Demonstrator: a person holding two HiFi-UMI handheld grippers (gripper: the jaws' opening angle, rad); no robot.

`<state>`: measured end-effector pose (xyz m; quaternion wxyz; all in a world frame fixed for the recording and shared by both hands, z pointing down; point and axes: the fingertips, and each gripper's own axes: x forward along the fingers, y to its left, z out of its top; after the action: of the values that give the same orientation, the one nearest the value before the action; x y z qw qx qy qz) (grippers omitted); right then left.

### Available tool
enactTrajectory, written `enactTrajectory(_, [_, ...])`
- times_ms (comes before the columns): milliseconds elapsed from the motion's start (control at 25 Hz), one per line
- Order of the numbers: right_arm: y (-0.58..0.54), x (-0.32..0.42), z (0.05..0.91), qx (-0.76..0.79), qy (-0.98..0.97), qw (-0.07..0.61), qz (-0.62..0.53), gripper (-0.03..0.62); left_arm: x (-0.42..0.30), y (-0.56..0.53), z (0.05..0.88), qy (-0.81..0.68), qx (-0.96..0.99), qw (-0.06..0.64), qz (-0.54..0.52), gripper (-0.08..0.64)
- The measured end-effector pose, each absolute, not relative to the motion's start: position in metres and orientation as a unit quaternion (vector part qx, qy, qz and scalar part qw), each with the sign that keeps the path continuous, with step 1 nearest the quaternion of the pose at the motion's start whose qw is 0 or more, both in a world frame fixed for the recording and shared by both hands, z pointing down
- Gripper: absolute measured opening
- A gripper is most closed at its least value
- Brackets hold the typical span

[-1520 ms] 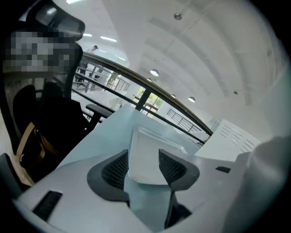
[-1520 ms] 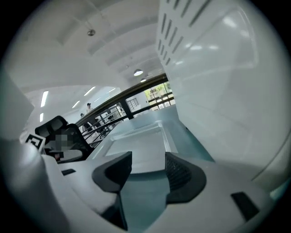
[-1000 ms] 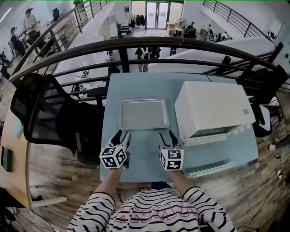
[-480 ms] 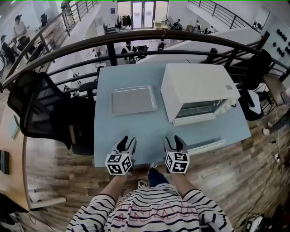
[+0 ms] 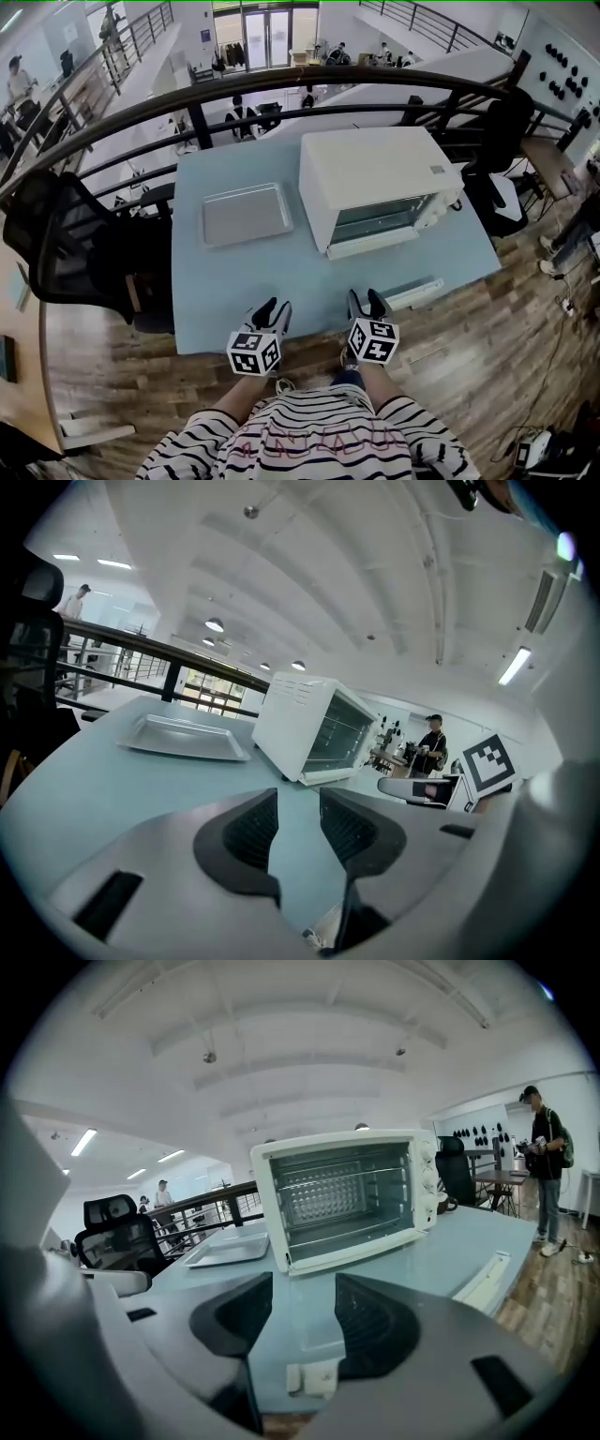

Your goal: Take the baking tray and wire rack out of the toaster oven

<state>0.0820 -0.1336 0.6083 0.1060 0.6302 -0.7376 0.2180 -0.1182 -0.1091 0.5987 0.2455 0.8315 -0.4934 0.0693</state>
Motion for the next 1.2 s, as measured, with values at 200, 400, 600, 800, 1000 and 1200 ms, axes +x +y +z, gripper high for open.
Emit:
enactTrajectory(200, [-0.154,0.127,0.603,0.635,-0.733,0.093,0.224,0.221,-0.071,-0.129,0.594,-0.486,0.835,0.249,0.069,0.153])
enactTrajectory(400, [-0.191,0.172,0.590,0.627,-0.743,0.082,0.217,0.215,-0.014,-0.158,0.587,-0.483,0.835,0.259,0.049,0.153])
enactTrajectory(600, [-0.231,0.210,0.578,0.618,-0.755,0.077,0.206,0.210,0.034,-0.186,0.585,-0.484,0.834,0.261,0.043,0.153])
enactTrajectory(800, [-0.263,0.237,0.574,0.605,-0.768,0.073,0.199,0.209,0.067,-0.215,0.584,-0.494,0.828,0.263,0.032,0.153])
enactTrajectory(1000, [-0.288,0.253,0.570,0.588,-0.782,0.062,0.196,0.208,0.082,-0.242,0.580,-0.514,0.817,0.260,0.015,0.153])
enactTrajectory(1200, [-0.315,0.263,0.562,0.574,-0.786,0.012,0.229,0.198,0.082,-0.267,0.573,-0.539,0.796,0.275,-0.019,0.153])
